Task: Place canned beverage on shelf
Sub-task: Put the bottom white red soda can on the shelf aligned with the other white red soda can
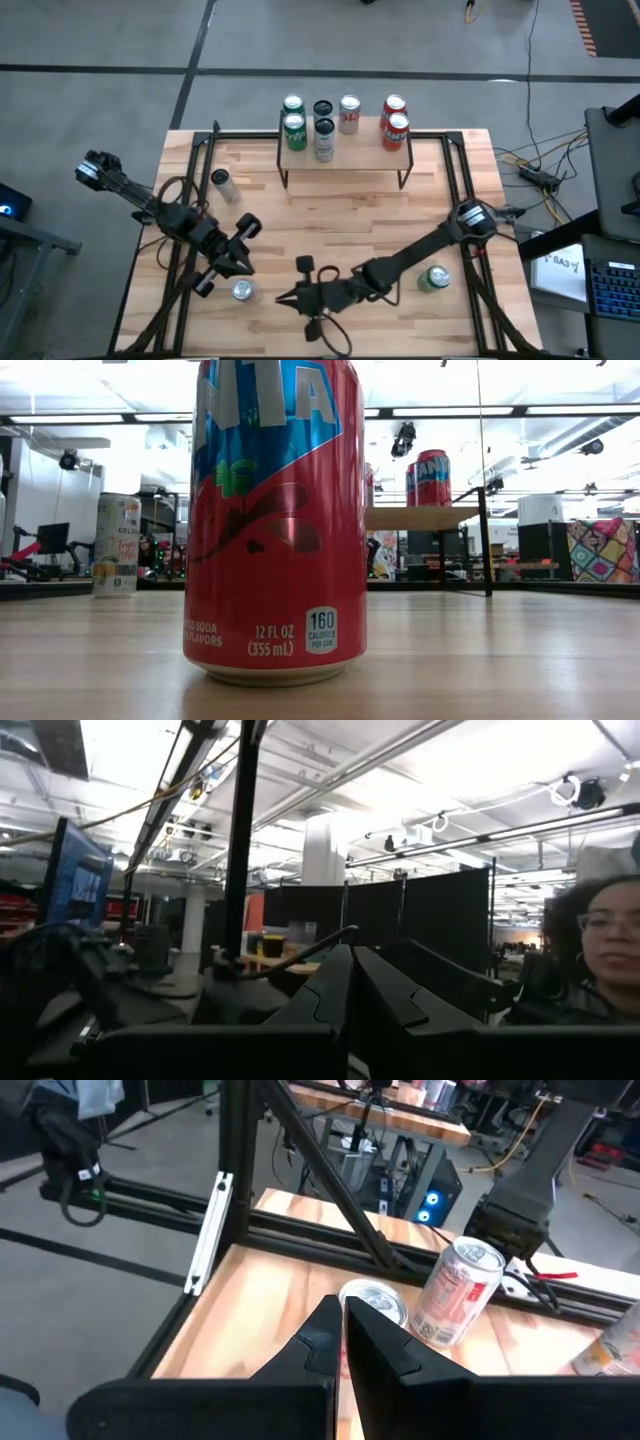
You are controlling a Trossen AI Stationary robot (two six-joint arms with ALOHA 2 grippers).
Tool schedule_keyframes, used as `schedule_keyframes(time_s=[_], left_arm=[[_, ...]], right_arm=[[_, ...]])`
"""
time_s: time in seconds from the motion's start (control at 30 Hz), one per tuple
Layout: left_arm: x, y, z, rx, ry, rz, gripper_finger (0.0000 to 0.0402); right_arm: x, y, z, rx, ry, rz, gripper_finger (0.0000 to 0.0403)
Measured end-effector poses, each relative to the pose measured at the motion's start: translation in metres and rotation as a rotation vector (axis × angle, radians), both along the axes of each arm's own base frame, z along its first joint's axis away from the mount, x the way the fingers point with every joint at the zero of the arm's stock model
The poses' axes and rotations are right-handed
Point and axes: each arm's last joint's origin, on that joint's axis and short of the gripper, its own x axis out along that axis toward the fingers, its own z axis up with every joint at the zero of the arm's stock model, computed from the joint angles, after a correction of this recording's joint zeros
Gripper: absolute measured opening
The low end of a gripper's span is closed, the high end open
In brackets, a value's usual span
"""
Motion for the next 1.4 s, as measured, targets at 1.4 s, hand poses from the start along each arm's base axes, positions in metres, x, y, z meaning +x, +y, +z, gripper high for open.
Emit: schedule_keyframes(time_s=[1.4], left_arm=[[-0.02,0.011,0.007,0.039,0.021,0.01,0.0]], right_arm=[[0.093,-0.029,-0.046,0.006,0.124,-0.04,0.0017]])
